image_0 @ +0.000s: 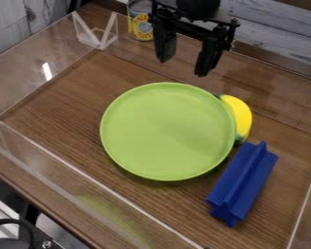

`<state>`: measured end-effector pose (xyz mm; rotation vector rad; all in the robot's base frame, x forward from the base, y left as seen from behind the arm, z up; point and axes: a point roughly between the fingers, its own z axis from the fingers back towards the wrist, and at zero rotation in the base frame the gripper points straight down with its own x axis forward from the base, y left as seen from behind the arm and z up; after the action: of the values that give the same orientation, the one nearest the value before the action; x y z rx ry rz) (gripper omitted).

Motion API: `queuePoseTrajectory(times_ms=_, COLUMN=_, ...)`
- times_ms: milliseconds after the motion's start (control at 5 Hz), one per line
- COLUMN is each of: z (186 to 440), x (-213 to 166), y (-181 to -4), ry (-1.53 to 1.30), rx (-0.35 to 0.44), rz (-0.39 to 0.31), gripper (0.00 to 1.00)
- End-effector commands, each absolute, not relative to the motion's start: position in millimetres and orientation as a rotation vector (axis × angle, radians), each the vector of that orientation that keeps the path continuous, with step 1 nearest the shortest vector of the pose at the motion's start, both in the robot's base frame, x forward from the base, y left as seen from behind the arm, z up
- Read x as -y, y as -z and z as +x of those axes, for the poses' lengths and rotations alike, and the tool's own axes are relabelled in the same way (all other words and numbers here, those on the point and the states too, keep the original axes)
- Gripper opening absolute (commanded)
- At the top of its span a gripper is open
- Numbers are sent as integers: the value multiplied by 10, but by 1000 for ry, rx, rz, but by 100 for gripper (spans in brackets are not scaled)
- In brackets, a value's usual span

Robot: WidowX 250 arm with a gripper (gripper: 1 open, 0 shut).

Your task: Put the blue object in the green plate

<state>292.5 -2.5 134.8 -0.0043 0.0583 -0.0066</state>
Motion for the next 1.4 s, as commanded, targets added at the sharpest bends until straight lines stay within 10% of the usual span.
queuePoseTrajectory(times_ms=0, z=2847, x=132, y=-1285, ry=9, rx=-71, rz=-8, gripper=100)
queuePoseTrajectory(times_ms=1200, z=2233, x=1334, y=-1002, ry=65, rx=13, rz=-48, gripper=100)
